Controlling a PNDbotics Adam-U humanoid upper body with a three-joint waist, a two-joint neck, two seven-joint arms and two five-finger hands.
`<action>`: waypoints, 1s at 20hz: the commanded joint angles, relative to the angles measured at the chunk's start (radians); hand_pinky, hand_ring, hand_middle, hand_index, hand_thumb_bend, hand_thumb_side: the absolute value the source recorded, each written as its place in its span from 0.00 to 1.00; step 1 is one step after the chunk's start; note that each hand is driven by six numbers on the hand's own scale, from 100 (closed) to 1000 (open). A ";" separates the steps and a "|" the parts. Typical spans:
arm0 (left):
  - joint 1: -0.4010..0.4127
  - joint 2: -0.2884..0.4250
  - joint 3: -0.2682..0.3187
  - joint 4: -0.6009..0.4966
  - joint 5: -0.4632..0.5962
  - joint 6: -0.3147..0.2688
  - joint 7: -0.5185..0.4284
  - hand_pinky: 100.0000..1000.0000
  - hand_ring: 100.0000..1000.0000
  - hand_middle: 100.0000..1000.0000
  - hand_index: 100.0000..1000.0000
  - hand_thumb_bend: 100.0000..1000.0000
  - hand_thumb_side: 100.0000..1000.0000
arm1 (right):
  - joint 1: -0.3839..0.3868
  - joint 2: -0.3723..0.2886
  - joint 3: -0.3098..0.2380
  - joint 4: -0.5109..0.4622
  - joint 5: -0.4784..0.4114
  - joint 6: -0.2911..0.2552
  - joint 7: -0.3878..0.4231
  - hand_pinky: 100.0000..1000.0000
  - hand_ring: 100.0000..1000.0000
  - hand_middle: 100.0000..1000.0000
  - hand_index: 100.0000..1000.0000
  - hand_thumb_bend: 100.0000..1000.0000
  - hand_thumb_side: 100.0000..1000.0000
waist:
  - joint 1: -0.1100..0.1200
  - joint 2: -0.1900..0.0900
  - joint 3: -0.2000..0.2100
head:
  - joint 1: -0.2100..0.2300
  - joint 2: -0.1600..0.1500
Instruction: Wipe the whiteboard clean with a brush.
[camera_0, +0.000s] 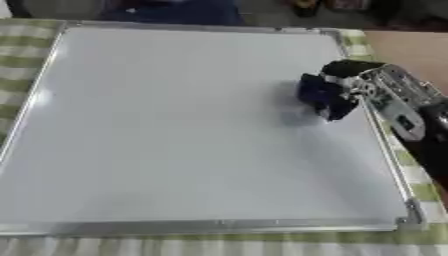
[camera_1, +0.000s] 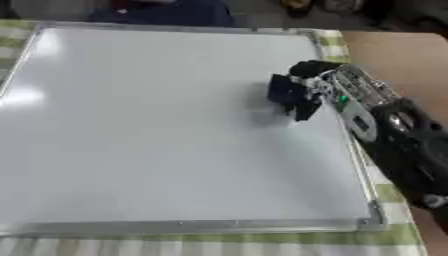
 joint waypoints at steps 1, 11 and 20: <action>-0.007 0.011 0.004 -0.019 0.005 -0.001 -0.003 0.62 0.75 0.74 0.81 0.20 1.00 | 0.030 -0.027 0.023 -0.018 -0.031 -0.014 0.026 0.50 0.75 0.51 0.19 0.00 0.04 | 0.003 -0.011 0.001 | 0.000 -0.010; -0.011 0.012 0.003 -0.019 0.007 -0.002 -0.006 0.62 0.75 0.74 0.81 0.21 1.00 | 0.058 -0.055 0.058 -0.114 -0.064 -0.026 0.069 0.50 0.75 0.51 0.20 0.00 0.04 | 0.002 -0.016 -0.002 | 0.001 -0.010; -0.012 0.013 0.004 -0.019 0.007 -0.002 -0.005 0.62 0.75 0.74 0.81 0.21 1.00 | 0.065 -0.065 0.083 -0.153 -0.073 -0.043 0.097 0.50 0.75 0.51 0.21 0.00 0.04 | -0.002 -0.022 -0.004 | 0.000 -0.010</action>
